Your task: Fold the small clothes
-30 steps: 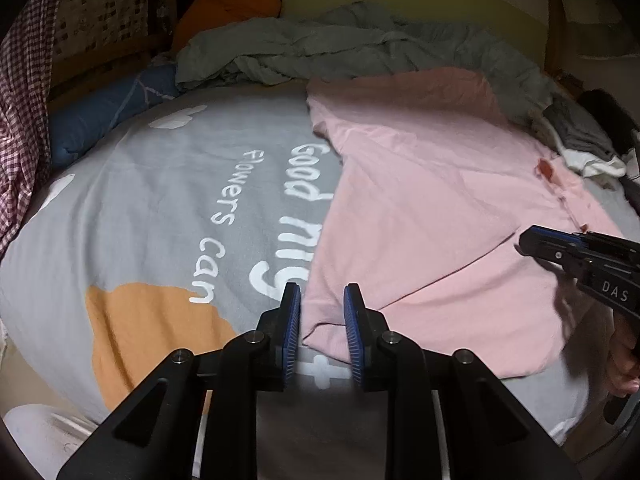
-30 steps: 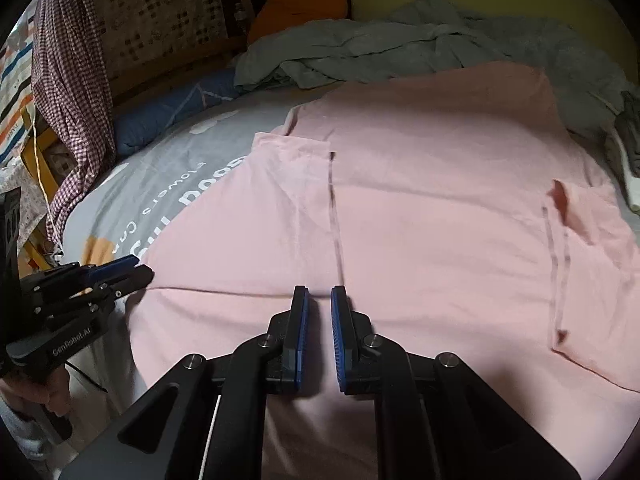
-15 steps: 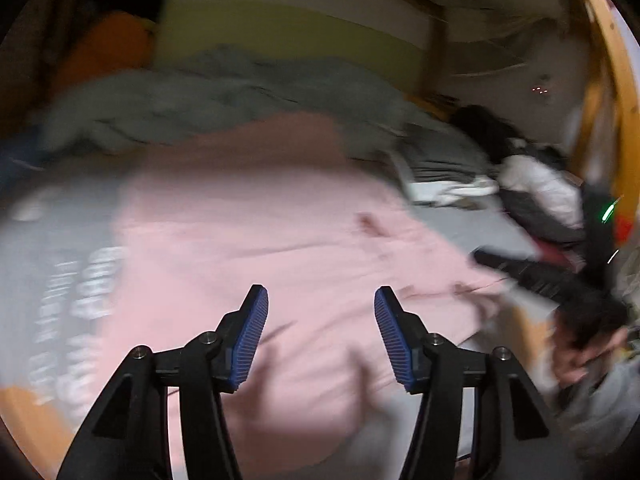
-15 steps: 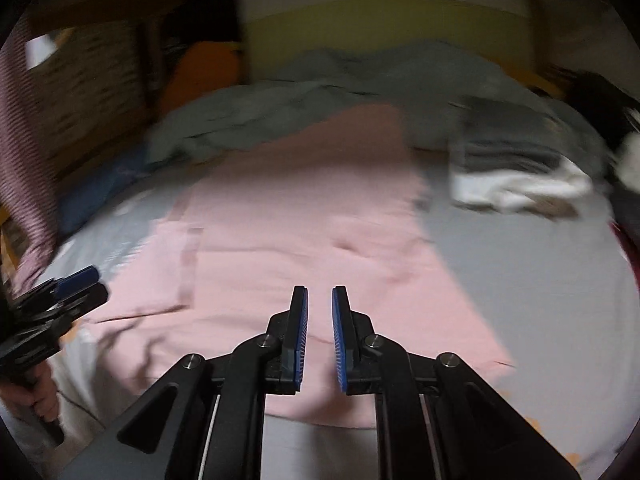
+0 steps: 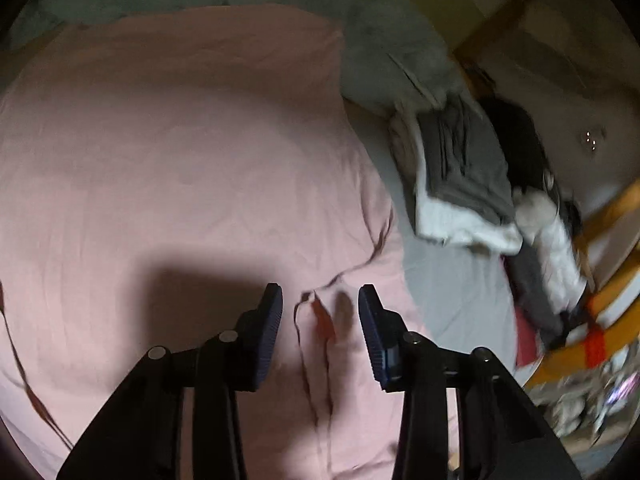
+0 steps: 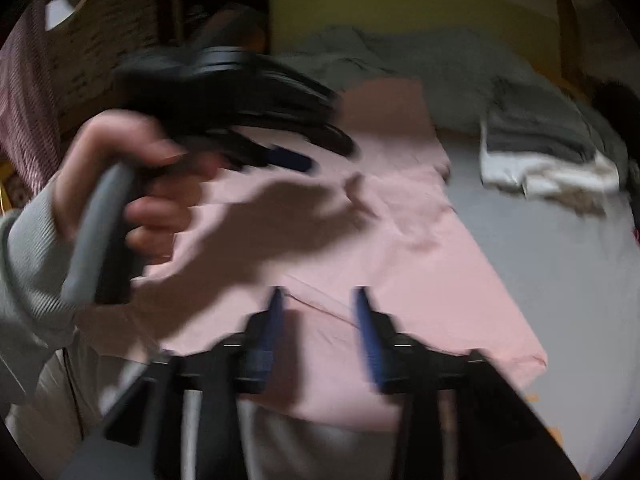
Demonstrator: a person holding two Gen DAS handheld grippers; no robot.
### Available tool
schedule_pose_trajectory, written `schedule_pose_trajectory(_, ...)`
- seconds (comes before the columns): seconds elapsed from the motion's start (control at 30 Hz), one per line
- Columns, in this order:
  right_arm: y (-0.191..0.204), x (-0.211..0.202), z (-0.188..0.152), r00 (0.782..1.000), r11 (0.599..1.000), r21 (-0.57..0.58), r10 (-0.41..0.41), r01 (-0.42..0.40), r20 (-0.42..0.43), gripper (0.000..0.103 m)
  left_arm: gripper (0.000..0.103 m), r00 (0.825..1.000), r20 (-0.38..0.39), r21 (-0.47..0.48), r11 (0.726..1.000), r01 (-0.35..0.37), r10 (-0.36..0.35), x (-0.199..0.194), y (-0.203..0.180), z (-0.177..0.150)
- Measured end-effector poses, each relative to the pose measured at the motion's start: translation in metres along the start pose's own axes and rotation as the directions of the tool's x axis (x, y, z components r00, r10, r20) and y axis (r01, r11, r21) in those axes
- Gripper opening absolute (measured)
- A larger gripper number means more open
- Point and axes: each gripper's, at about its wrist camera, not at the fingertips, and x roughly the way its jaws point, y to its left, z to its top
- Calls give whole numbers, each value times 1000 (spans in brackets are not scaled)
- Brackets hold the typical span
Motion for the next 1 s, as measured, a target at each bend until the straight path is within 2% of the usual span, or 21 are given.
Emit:
schedule_pose_trajectory(0.1,13,15,5,999,997,-78,-1,-2,-39,50,36,999,40,7,1000,-2,2,-6,0,1)
schedule_pose_trajectory(0.17,19,27,5,998,994,-113,-11,3,-65,20,36,999,31,27,999,-29,29,-6,2,3)
schedule_pose_trajectory(0.23,21,34,1,995,994,-112,-12,1,-95,5,36,999,-25,30,999,-25,26,2,7,5)
schedule_pose_trajectory(0.33,23,25,-5,997,995,-100,-10,3,-71,3,36,993,-116,-42,999,26,-31,13,17,2)
schedule_pose_trajectory(0.5,22,13,-14,999,998,-67,-16,14,-32,2,36,987,-126,-133,988,79,-96,26,24,0)
schedule_pose_trajectory(0.57,17,12,-16,999,999,-38,2,-3,-37,2,29,985,-109,-161,981,112,-130,26,26,1)
schedule_pose_trajectory(0.6,15,12,-16,999,999,-32,10,-11,-38,2,12,986,-96,-166,979,119,-136,26,27,3)
schedule_pose_trajectory(0.63,15,10,-17,999,999,-27,18,-19,-35,2,2,989,-83,-156,981,112,-126,26,26,5)
schedule_pose_trajectory(0.73,17,5,-18,998,998,-30,57,-58,-21,1,2,999,-36,-59,998,25,-27,22,17,8)
schedule_pose_trajectory(0.83,22,2,-18,995,994,-37,98,-98,-8,1,2,999,-30,-32,999,25,-26,21,15,9)
schedule_pose_trajectory(0.87,25,1,-19,995,994,-48,99,-99,-6,1,2,999,-36,-25,1000,5,-6,22,14,10)
schedule_pose_trajectory(0.93,28,-2,-20,994,992,-65,107,-106,5,1,3,997,-36,15,997,-72,73,23,14,9)
schedule_pose_trajectory(1.0,27,-10,-19,992,991,-59,122,-120,34,1,6,983,2,79,980,-181,182,21,9,5)
